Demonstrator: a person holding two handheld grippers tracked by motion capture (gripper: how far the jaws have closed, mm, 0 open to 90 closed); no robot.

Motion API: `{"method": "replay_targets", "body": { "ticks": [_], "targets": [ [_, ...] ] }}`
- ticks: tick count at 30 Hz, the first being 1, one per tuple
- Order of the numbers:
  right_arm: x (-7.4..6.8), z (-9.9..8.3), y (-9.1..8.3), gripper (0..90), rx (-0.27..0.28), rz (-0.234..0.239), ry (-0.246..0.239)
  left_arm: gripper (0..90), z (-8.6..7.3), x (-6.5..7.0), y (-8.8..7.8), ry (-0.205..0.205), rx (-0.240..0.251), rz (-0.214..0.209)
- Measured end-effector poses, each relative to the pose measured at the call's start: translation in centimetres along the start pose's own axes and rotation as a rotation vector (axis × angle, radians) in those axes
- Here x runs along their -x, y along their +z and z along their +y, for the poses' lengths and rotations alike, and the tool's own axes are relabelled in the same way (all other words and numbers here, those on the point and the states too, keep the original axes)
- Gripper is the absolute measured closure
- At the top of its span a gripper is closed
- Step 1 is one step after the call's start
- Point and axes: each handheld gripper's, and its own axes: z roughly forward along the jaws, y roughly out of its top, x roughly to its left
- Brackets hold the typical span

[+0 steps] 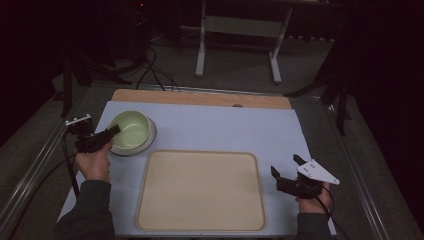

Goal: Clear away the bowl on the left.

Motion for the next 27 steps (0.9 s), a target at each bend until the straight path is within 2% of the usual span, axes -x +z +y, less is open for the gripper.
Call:
{"method": "replay_targets", "body": {
  "ticks": [8, 11, 14, 25, 27],
  "targets": [
    [0.0, 0.0, 0.0, 13.0, -0.001, 0.001, -0.001, 81.8, -0.6, 0.1, -0.4, -0.012, 0.004, -0.022],
    [0.0, 0.0, 0.0, 13.0, -0.001, 0.000, -0.001, 81.8, -0.8, 0.2, -0.4, -0.007, 0.000, -0.023],
    [0.0, 0.0, 0.0, 12.9, 0.001, 0.002, -0.002, 81.8, -1.1, 0.3, -0.6, 0.009, 0.003, -0.007],
    [0.0, 0.0, -0.1, 12.9, 0.002, 0.002, -0.002, 81.8, -2.1, 0.5, -0.9, 0.004, -0.007, -0.039],
    [0.0, 0.0, -0.1, 12.9, 0.001, 0.001, -0.002, 81.8, -2.2, 0.7, -1.0, 0.014, -0.006, -0.041]
  ]
}}
